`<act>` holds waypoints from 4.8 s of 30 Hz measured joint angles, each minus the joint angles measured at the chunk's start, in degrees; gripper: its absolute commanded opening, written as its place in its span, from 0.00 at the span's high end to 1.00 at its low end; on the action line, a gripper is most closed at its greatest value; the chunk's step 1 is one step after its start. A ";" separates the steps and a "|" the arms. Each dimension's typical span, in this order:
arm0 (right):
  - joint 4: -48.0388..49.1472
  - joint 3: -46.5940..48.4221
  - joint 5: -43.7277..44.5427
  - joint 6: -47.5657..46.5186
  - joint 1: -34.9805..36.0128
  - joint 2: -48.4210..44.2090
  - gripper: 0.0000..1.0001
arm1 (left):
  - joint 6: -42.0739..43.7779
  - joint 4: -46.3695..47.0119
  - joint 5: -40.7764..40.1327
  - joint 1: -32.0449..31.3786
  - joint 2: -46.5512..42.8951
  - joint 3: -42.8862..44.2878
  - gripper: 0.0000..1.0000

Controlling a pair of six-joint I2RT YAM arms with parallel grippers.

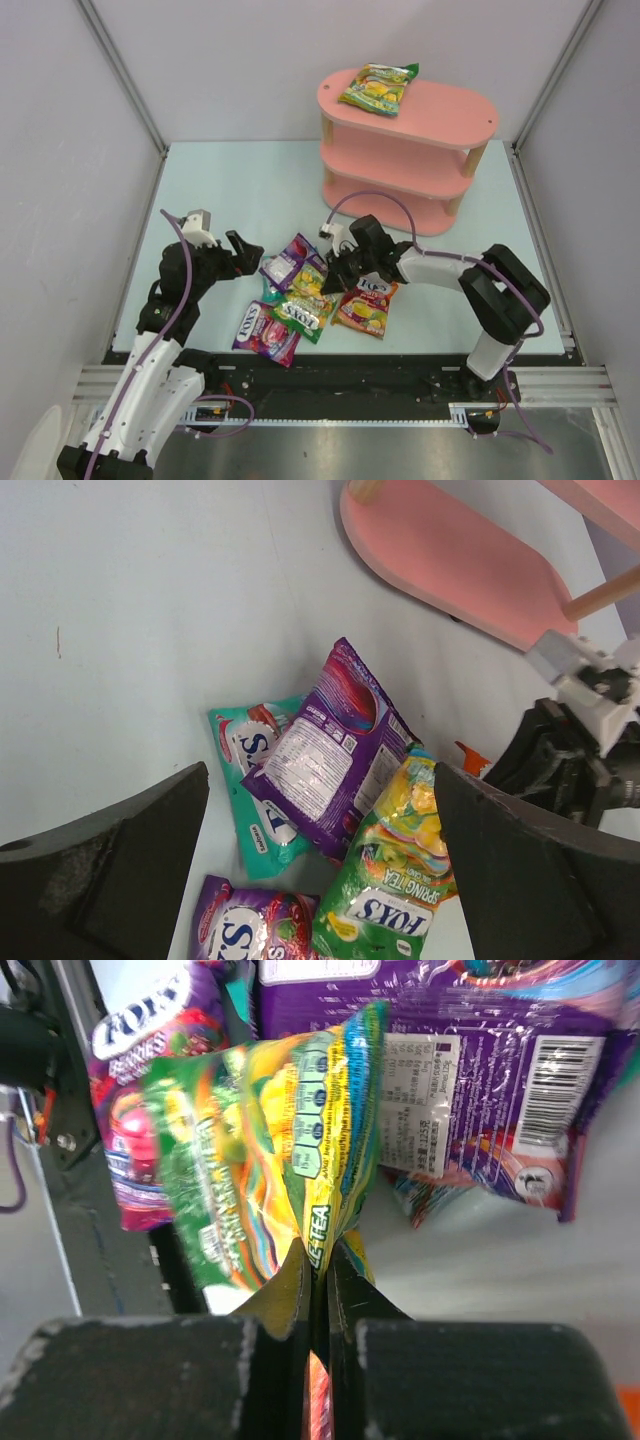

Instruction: Place and organize the candy bags onto the shelf

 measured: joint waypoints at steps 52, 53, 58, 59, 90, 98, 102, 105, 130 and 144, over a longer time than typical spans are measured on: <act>-21.38 -3.76 11.72 5.79 -11.19 -24.28 0.14 | -0.44 0.61 0.87 0.00 0.20 -0.09 0.00; -21.68 -2.95 10.51 4.61 -10.32 -23.12 0.15 | -0.44 0.61 0.87 0.00 0.17 -0.09 0.00; -23.63 0.96 9.16 -0.17 -6.12 -19.37 0.22 | -0.46 0.37 0.90 0.00 0.22 -0.11 0.00; -23.98 1.57 9.68 -0.96 -5.35 -18.69 0.23 | -0.44 0.37 0.90 0.00 0.22 -0.11 0.00; -30.14 6.91 20.59 -5.77 -0.42 -5.01 0.80 | -0.48 0.28 1.07 0.00 0.20 -1.01 0.00; -30.73 7.21 13.88 -3.21 -0.44 -5.03 1.00 | -0.50 0.26 1.07 0.00 0.11 -1.03 0.00; -31.56 7.04 13.68 0.02 0.09 -7.08 1.00 | -0.48 0.24 1.07 0.00 -0.07 -1.03 0.01; -31.63 6.34 17.77 5.68 2.03 -12.35 1.00 | -0.52 0.24 1.07 0.00 -0.07 -1.09 0.00; -26.01 -1.07 52.33 32.26 23.17 -23.30 0.21 | -1.49 1.22 1.33 -0.04 -0.09 -2.14 0.00; -13.22 -8.02 19.37 14.08 12.59 -20.57 0.28 | -1.46 1.18 1.33 -0.04 0.00 -2.14 0.00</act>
